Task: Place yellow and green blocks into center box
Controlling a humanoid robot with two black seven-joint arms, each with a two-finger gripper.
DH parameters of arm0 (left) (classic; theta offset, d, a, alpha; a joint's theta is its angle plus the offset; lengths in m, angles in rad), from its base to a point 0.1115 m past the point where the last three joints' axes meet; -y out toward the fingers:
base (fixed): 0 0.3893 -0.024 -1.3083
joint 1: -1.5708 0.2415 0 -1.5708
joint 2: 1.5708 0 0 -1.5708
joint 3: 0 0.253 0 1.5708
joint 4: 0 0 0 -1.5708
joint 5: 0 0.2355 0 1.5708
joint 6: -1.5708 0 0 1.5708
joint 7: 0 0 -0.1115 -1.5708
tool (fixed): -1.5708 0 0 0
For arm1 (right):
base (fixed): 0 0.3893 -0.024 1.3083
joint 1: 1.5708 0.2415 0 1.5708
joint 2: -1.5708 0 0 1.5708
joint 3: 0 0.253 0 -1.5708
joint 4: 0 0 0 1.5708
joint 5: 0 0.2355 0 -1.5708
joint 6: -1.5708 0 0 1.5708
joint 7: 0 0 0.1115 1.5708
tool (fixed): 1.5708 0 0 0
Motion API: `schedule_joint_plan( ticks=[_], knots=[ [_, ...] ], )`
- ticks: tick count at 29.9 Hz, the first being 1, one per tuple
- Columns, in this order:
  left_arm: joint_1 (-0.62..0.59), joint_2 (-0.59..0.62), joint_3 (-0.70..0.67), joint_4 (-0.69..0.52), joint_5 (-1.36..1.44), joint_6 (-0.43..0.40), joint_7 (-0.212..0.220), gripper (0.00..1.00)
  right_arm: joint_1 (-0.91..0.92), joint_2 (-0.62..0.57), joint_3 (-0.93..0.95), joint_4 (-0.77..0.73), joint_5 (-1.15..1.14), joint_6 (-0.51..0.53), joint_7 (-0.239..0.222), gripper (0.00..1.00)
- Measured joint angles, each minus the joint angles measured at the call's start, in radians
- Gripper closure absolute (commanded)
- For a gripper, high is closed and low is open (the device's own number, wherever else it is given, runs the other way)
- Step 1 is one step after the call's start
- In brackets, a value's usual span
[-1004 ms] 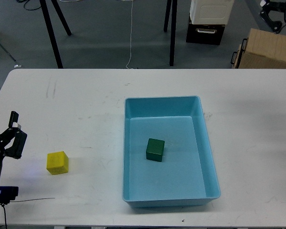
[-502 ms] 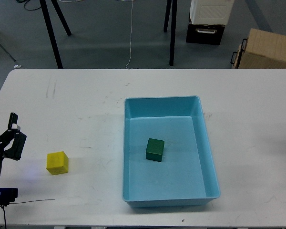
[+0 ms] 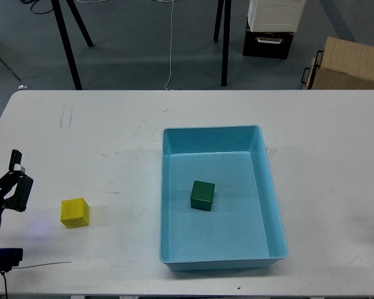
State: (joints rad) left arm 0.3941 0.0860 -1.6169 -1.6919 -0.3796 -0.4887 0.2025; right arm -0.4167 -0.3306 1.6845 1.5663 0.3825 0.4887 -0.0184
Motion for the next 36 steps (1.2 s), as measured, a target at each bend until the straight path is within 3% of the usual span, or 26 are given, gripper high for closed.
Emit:
schedule_joint_plan(
  ticks=[13, 25, 32, 36],
  knots=[
    [-0.036, 0.009, -0.012, 0.021, -0.005, 0.000, 0.001, 0.00, -0.030, 0.031, 0.007, 0.015, 0.001, 0.000, 0.004, 0.09],
    [-0.123, 0.008, -0.042, 0.037, -0.006, 0.000, -0.009, 0.00, -0.048, -0.033, 0.017, 0.033, -0.001, 0.000, 0.003, 0.09],
    [-0.211, 0.009, -0.080, 0.147, -0.016, 0.000, 0.006, 0.00, -0.051, -0.038, 0.006, 0.036, -0.001, 0.000, 0.003, 0.09],
    [-0.219, 0.047, -0.088, 0.105, -0.019, 0.000, 0.014, 0.00, -0.051, -0.035, 0.005, 0.037, -0.002, 0.000, 0.003, 0.08]
  ],
)
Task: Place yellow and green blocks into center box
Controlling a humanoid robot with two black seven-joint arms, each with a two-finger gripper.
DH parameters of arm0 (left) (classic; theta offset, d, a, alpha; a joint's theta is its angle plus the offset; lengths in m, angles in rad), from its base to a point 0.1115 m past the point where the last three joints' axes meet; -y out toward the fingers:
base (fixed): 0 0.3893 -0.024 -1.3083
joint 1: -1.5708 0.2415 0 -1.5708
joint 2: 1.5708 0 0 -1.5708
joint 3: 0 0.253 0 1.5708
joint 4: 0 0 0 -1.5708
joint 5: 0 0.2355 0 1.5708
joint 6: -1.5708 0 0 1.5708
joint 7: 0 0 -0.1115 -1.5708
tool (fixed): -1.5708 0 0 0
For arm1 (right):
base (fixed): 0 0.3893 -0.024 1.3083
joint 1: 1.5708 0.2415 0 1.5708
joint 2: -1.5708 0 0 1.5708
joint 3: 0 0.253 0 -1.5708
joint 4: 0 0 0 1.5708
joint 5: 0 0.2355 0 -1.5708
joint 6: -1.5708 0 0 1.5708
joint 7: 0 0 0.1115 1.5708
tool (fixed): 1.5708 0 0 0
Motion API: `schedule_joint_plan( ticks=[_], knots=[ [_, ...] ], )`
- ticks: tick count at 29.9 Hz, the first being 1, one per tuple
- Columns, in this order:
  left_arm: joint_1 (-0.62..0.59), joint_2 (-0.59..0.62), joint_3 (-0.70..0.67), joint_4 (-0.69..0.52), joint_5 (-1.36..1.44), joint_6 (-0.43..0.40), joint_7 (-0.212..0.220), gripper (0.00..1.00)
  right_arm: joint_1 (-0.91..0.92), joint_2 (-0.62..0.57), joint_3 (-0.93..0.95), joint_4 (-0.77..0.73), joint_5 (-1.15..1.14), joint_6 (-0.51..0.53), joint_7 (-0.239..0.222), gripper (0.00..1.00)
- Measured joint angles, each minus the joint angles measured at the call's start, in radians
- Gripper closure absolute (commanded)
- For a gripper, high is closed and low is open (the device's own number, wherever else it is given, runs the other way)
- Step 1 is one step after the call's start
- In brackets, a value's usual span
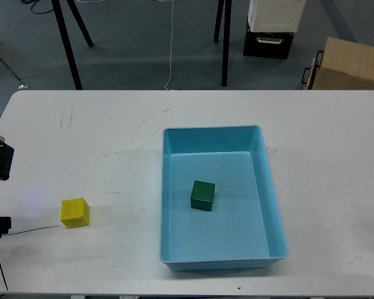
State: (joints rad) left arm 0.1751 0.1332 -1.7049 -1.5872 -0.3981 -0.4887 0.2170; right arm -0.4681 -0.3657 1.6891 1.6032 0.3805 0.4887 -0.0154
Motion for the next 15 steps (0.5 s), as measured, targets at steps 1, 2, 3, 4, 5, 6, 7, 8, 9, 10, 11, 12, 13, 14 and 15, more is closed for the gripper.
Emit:
schedule_joint_plan(
  ticks=[1, 2, 3, 4, 5, 6, 7, 8, 9, 10, 11, 12, 13, 14, 15],
  knots=[
    [-0.001, 0.020, -0.006, -0.020, 0.000, 0.000, 0.003, 0.00, -0.001, 0.001, 0.000, 0.003, 0.000, 0.000, 0.000, 0.08],
    [-0.002, 0.038, -0.013, -0.037, 0.000, 0.000, 0.004, 0.00, -0.001, 0.003, 0.000, 0.009, 0.000, 0.000, 0.000, 0.08],
    [-0.005, 0.058, -0.024, -0.055, 0.001, 0.000, 0.005, 0.00, -0.001, 0.005, 0.001, 0.016, 0.000, 0.000, 0.000, 0.08],
    [-0.008, 0.077, -0.036, -0.069, 0.003, 0.000, 0.005, 0.00, -0.001, 0.007, 0.001, 0.021, 0.000, 0.000, 0.000, 0.08],
    [-0.011, 0.097, -0.048, -0.077, 0.004, 0.000, 0.005, 0.00, -0.001, 0.008, 0.001, 0.025, 0.000, 0.000, 0.000, 0.08],
    [-0.013, 0.116, -0.056, -0.081, 0.005, 0.000, 0.005, 0.00, -0.001, 0.011, 0.001, 0.027, 0.000, 0.000, 0.000, 0.08],
    [-0.014, 0.142, -0.062, -0.085, 0.005, 0.000, 0.005, 0.00, -0.001, 0.012, 0.001, 0.028, 0.000, 0.000, 0.000, 0.08],
    [-0.014, 0.167, -0.065, -0.088, 0.005, 0.000, 0.005, 0.00, -0.001, 0.013, 0.002, 0.028, 0.000, 0.000, 0.000, 0.08],
    [-0.015, 0.196, -0.067, -0.094, 0.006, 0.000, 0.004, 0.00, 0.000, 0.014, 0.002, 0.028, 0.000, 0.000, 0.000, 0.08],
    [-0.015, 0.227, -0.067, -0.101, 0.008, 0.000, 0.004, 0.00, 0.001, 0.015, 0.003, 0.029, 0.001, 0.000, 0.000, 0.08],
    [-0.016, 0.256, -0.067, -0.107, 0.011, 0.000, 0.004, 0.00, 0.001, 0.015, 0.003, 0.029, 0.001, 0.000, 0.000, 0.08],
    [-0.017, 0.287, -0.067, -0.112, 0.019, 0.000, 0.004, 0.00, 0.002, 0.016, 0.003, 0.029, 0.001, 0.000, 0.000, 0.08],
    [-0.020, 0.318, -0.067, -0.116, 0.031, 0.000, 0.003, 0.00, 0.003, 0.016, 0.003, 0.029, 0.001, 0.000, 0.000, 0.08],
    [-0.024, 0.348, -0.067, -0.119, 0.047, 0.000, 0.003, 0.00, 0.005, 0.016, 0.003, 0.029, 0.001, 0.000, 0.000, 0.08],
    [-0.028, 0.373, -0.065, -0.121, 0.064, 0.000, 0.003, 0.00, 0.007, 0.017, 0.003, 0.029, 0.001, 0.000, 0.000, 0.08]
  ],
)
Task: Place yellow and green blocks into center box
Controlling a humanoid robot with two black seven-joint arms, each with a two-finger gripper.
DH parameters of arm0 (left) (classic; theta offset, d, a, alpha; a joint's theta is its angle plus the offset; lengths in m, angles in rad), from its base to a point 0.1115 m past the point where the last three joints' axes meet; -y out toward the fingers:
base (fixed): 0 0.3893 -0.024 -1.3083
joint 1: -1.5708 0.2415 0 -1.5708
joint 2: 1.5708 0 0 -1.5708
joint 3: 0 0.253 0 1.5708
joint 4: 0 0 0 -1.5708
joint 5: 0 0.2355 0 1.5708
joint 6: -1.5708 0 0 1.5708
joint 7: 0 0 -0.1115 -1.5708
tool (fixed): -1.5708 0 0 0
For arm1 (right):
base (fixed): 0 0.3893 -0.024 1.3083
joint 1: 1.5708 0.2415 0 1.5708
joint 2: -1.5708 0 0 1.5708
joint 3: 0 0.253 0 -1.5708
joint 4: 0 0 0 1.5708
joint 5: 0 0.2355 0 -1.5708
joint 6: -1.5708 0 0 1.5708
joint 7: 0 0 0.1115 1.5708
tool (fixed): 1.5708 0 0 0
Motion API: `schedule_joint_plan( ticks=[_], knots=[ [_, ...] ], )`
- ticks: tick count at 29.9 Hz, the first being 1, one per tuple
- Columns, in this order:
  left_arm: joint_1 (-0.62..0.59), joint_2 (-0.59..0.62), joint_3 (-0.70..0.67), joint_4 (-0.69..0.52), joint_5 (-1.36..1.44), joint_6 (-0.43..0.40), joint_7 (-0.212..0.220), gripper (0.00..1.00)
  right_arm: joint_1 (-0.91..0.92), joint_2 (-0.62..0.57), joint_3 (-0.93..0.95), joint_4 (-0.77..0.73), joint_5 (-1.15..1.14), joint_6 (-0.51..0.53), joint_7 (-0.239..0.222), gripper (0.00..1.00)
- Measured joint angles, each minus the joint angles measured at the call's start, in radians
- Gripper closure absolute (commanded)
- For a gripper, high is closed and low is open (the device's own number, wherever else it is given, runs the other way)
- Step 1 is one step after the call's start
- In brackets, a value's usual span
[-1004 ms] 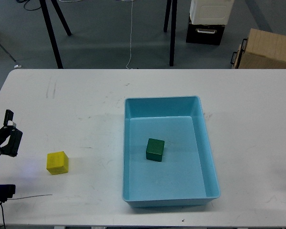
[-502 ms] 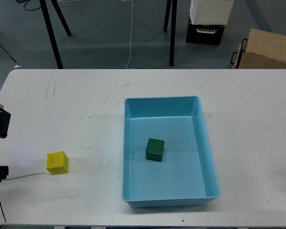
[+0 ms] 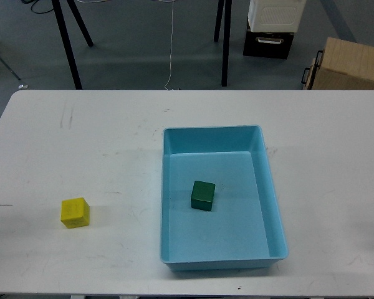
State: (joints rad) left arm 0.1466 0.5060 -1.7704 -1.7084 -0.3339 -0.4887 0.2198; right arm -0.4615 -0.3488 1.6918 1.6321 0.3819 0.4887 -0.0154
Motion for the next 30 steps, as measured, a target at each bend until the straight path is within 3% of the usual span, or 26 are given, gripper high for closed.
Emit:
schedule_joint_plan(
  ticks=[6, 12, 17, 30],
  knots=[
    [-0.039, 0.150, 0.014, -0.034, 0.082, 0.000, 0.002, 0.00, 0.005, 0.003, 0.002, 0.001, 0.000, 0.000, 0.000, 0.08],
    [-0.149, 0.308, 0.124, -0.042, 0.120, 0.000, 0.004, 0.00, 0.005, 0.009, 0.009, 0.013, 0.000, 0.000, 0.000, 0.08],
    [-0.290, 0.404, 0.267, -0.037, 0.124, 0.000, 0.010, 0.00, 0.004, 0.025, 0.011, 0.020, 0.000, 0.000, 0.000, 0.08],
    [-0.714, 0.446, 0.751, 0.008, 0.194, 0.000, 0.041, 0.00, 0.004, 0.053, 0.009, 0.020, -0.006, 0.000, 0.000, 0.08]
  ],
)
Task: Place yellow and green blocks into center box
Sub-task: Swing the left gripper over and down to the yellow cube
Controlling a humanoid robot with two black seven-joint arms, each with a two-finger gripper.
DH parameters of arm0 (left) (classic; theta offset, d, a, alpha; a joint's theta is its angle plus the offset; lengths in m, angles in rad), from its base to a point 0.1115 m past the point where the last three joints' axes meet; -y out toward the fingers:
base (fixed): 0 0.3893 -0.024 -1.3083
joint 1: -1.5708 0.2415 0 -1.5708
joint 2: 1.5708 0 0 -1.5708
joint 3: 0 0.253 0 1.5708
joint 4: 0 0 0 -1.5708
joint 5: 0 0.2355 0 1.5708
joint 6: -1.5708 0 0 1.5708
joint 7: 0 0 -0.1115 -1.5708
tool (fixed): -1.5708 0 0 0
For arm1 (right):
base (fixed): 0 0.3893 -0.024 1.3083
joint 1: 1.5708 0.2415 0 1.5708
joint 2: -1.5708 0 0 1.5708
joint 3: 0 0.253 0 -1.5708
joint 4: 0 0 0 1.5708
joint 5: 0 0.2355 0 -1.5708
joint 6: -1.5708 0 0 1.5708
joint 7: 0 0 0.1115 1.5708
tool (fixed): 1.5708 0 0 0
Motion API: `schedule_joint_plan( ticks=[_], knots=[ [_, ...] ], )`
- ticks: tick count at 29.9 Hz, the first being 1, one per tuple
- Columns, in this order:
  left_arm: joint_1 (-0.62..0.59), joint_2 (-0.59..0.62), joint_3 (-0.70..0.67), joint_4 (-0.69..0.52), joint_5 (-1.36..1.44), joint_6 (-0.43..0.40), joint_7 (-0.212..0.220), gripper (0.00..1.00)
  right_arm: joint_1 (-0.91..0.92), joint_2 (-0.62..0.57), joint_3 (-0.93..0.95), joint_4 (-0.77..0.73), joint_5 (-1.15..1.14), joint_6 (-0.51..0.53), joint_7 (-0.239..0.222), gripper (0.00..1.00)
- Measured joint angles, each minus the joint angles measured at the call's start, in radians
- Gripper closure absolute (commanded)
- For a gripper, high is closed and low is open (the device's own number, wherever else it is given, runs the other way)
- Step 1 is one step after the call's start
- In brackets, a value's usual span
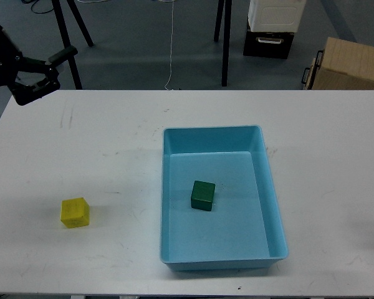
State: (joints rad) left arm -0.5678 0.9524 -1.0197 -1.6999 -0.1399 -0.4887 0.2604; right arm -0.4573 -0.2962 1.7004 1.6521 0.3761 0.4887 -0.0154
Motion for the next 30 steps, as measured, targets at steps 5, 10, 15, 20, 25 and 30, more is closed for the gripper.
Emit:
schedule_joint_plan(
  ticks=[5, 10, 15, 20, 25, 30],
  knots=[
    [-0.180, -0.009, 0.237, 0.002, 0.098, 0.001, 0.016, 0.00, 0.000, 0.003, 0.000, -0.001, -0.003, 0.000, 0.000, 0.08],
    [-0.372, -0.030, 0.464, 0.017, 0.159, 0.016, 0.029, 0.00, 0.001, 0.016, -0.003, -0.002, -0.008, 0.000, 0.001, 0.08],
    [-0.612, -0.085, 0.709, 0.080, 0.165, 0.018, 0.056, 0.00, 0.001, 0.026, -0.007, -0.003, -0.008, 0.000, 0.000, 0.08],
    [-0.847, -0.192, 0.994, 0.149, 0.166, 0.019, 0.076, 0.00, 0.000, 0.029, -0.007, -0.004, -0.008, 0.000, 0.000, 0.08],
    [-1.004, -0.262, 1.221, 0.175, 0.189, 0.018, 0.114, 0.00, 0.000, 0.032, -0.008, -0.006, -0.008, 0.000, 0.000, 0.08],
    [-1.085, -0.269, 1.428, 0.166, 0.317, 0.008, 0.138, 0.00, 0.002, 0.032, -0.010, -0.011, -0.008, 0.000, 0.000, 0.07]
  ],
)
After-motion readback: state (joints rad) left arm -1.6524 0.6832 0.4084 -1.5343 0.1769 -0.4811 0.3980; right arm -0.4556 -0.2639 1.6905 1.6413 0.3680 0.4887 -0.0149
